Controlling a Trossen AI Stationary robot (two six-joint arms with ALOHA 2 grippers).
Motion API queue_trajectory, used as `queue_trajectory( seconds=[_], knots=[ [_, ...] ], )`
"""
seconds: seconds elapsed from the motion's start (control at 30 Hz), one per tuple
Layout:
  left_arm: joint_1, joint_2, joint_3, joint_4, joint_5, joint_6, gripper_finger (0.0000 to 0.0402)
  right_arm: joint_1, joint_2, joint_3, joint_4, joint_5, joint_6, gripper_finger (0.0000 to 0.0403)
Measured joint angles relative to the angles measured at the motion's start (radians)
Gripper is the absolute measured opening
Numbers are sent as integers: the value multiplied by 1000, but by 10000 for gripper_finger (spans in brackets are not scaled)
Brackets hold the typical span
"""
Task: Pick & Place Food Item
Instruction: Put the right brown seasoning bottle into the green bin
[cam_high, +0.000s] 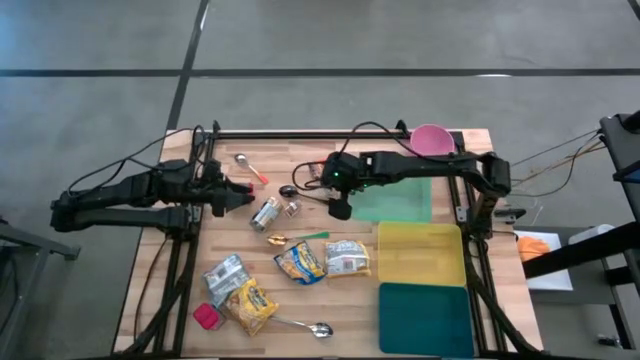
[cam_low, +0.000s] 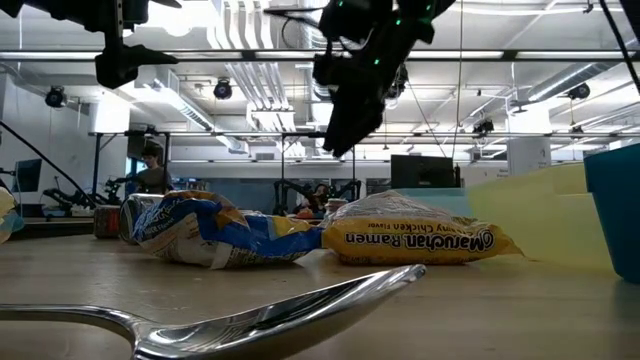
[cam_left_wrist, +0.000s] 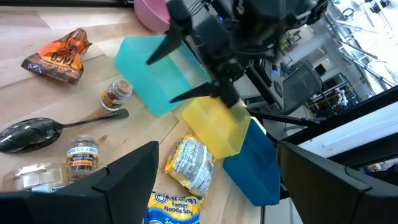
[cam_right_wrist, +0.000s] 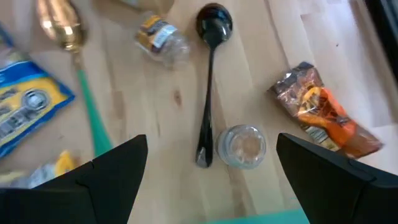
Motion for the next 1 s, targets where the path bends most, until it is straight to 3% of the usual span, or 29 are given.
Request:
queue_trajectory(
  seconds=[0.33, 0.77, 0.87, 1.0],
  knots=[
    [0, 0, 0, -1, 0, 1, 333, -21, 116, -2, 3, 43, 61, 352],
    [0, 0, 0, -5, 0, 11, 333, -52, 136, -2, 34, 43, 52, 351],
    [0, 0, 0, -5, 0, 11, 333, -52, 138, -2, 46, 23, 53, 335],
    [0, 0, 0, -5, -1, 17, 333, -53, 140, -2, 47, 6, 45, 281]
  ],
)
